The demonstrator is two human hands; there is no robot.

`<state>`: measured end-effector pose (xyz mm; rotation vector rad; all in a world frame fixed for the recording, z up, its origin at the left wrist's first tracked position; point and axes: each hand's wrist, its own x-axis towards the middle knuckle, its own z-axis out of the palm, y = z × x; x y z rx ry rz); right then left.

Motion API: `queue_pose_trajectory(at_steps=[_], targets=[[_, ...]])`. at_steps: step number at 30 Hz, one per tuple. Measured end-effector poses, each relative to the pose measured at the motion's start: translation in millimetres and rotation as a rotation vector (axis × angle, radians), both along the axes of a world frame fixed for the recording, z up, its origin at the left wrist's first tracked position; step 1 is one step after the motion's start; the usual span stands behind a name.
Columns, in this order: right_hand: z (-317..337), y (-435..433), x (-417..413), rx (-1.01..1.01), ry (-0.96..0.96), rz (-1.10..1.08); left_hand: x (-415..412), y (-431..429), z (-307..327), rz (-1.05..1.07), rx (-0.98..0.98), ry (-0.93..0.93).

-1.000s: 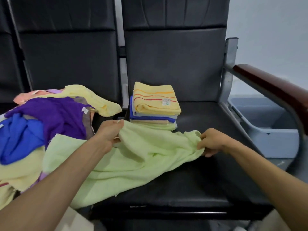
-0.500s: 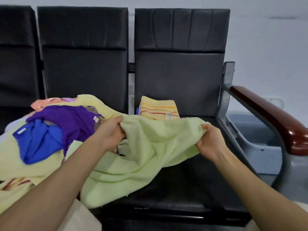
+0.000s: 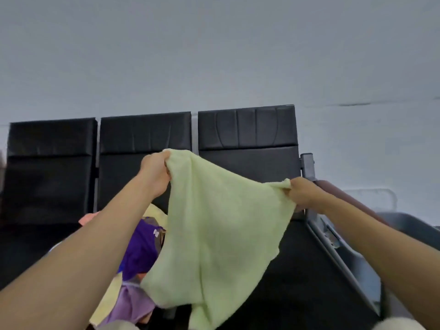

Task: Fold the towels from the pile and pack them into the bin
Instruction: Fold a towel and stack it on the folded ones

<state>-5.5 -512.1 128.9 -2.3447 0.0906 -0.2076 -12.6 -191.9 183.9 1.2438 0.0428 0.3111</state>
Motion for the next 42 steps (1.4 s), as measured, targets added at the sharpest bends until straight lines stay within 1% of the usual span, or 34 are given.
queue_pose_trajectory(at_steps=[3, 6, 9, 12, 14, 16, 18, 20, 22, 25, 26, 28, 30, 33, 36, 38, 40, 42], targets=[[17, -6, -13, 0.118, 0.018, -0.047, -11, -2, 9, -0.026, 0.056, -0.009], [34, -10, -19, 0.314, -0.065, -0.109, -16, 2, 18, -0.015, 0.146, -0.014], [48, -16, -21, 0.456, -0.126, -0.165, -24, 3, 25, 0.022, 0.367, 0.005], [57, -20, -18, 0.515, -0.177, -0.199, -34, 1, 29, 0.059, 0.615, 0.008], [62, -21, -18, 0.476, -0.231, -0.201, -41, 1, 29, 0.056, 0.751, 0.023], [65, -20, -22, 0.418, -0.257, -0.166, -45, 3, 30, 0.037, 0.848, 0.044], [69, -21, -26, 0.401, -0.219, -0.089, -48, 3, 29, 0.057, 0.901, 0.05], [73, -23, -30, 0.357, -0.124, -0.023, -48, 1, 30, 0.092, 0.931, 0.043], [76, -25, -32, 0.202, -0.062, -0.006, -48, -2, 30, 0.112, 0.947, 0.039], [78, -26, -33, -0.14, -0.122, -0.072, -46, -5, 30, 0.103, 0.954, 0.05], [77, -27, -31, -0.226, -0.151, -0.096, -46, -6, 29, 0.1, 0.955, 0.057], [72, -30, -27, -0.357, -0.179, -0.125, -45, -8, 27, 0.098, 0.934, 0.066], [63, -34, -24, -0.438, -0.192, -0.13, -42, -8, 24, 0.093, 0.891, 0.081], [52, -41, -15, -0.44, -0.182, -0.163, -37, -5, 22, 0.074, 0.813, 0.124], [46, -44, -14, -0.31, -0.203, -0.22, -35, 1, 22, 0.015, 0.753, 0.172], [43, -43, -17, -0.204, -0.253, -0.223, -38, 6, 23, -0.072, 0.798, 0.212], [40, -40, -21, -0.169, -0.311, -0.176, -42, 9, 23, -0.188, 0.893, 0.241], [40, -35, -26, -0.154, -0.319, -0.105, -44, 9, 21, -0.217, 1.022, 0.224]])
